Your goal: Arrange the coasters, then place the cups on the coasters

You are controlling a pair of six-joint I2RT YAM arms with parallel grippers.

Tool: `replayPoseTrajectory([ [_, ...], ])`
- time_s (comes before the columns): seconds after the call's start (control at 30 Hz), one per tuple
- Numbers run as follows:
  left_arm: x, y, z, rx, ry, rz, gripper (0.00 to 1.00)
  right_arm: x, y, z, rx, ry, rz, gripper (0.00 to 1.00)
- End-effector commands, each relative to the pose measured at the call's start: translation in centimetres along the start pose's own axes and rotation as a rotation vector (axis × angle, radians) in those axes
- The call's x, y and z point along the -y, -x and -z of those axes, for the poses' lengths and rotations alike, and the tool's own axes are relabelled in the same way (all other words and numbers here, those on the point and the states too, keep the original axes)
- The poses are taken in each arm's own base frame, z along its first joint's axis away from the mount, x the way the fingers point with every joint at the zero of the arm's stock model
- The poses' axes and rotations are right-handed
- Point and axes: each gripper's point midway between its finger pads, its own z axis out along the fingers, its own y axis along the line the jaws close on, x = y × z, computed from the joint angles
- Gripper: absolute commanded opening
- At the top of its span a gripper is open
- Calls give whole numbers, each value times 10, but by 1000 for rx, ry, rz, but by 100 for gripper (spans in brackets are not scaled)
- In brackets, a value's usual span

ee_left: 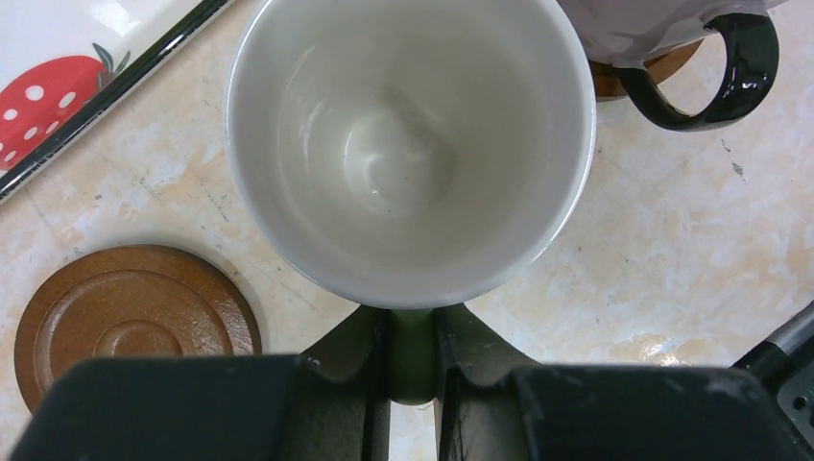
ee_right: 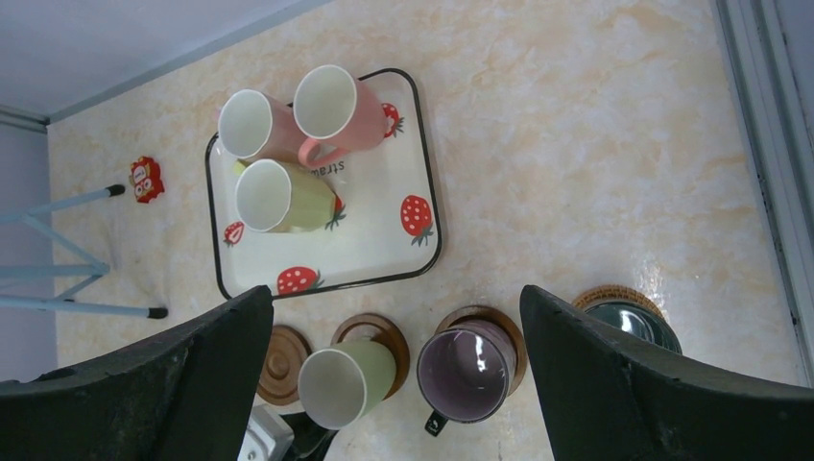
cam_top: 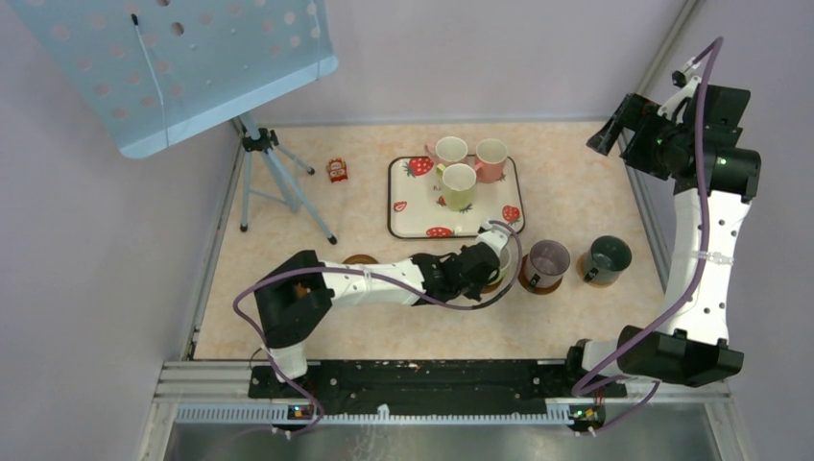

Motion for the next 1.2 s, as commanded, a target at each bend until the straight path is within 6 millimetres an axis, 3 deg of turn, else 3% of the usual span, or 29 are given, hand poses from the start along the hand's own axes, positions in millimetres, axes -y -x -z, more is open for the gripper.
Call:
replayPoseTrajectory([
  [0.0, 6, 41, 6, 135, 5, 39, 2, -5, 8, 14, 60, 18, 4, 98],
  [0.2, -6, 39, 10, 138, 56, 18, 3, -7, 6, 15, 61, 26, 5, 98],
  [0.43, -2, 31, 11, 119, 18, 24, 5, -8, 5, 14, 60, 33, -3, 98],
  [0.73, -5, 23, 8, 82, 5, 50, 35, -7, 4, 15, 59, 32, 0, 98],
  [1.0, -4, 21, 11, 64, 1, 46, 43, -7, 4, 15, 61, 35, 4, 98],
  [1.17, -6, 22, 22, 50, -7, 29, 55, -9, 4, 14, 61, 44, 4, 98],
])
